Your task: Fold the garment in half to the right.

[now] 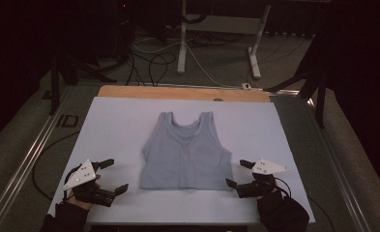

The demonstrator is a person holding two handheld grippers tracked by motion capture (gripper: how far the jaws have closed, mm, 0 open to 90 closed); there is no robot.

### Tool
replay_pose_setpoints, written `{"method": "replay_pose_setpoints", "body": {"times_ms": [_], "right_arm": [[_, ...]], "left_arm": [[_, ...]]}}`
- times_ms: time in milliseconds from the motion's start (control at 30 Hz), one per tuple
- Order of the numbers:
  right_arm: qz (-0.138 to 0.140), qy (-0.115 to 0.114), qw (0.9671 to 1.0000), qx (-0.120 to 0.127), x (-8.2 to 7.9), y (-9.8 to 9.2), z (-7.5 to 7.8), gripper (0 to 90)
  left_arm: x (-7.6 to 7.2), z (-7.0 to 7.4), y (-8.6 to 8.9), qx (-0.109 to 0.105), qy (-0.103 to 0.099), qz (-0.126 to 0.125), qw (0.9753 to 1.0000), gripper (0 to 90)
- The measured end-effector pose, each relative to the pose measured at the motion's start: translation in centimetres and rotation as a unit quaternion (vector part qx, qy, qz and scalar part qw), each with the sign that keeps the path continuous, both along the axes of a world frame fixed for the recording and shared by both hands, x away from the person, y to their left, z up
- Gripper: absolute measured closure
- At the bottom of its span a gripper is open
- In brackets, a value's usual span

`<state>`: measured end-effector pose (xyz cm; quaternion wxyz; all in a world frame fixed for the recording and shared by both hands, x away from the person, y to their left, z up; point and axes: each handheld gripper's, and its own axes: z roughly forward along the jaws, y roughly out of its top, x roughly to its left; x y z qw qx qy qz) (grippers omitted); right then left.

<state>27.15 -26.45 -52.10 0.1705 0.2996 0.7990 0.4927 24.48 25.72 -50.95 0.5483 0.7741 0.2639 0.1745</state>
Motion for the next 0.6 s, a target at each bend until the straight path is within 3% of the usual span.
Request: {"method": "replay_pose_setpoints", "body": {"times_ms": [233,600], "right_arm": [[0.0,-0.01,0.9999,-0.012,-0.14,0.14,-0.12,8.5],[0.015,-0.006,0.9994,-0.03,-0.11,0.78,-0.47,8.5]], "left_arm": [[0.03,-0.01,0.01,0.0,0.0,-0.001,1.0,0.3],[0.02,-0.05,-0.11,0.001,0.006,-0.008,0.9999,0.3]]}}
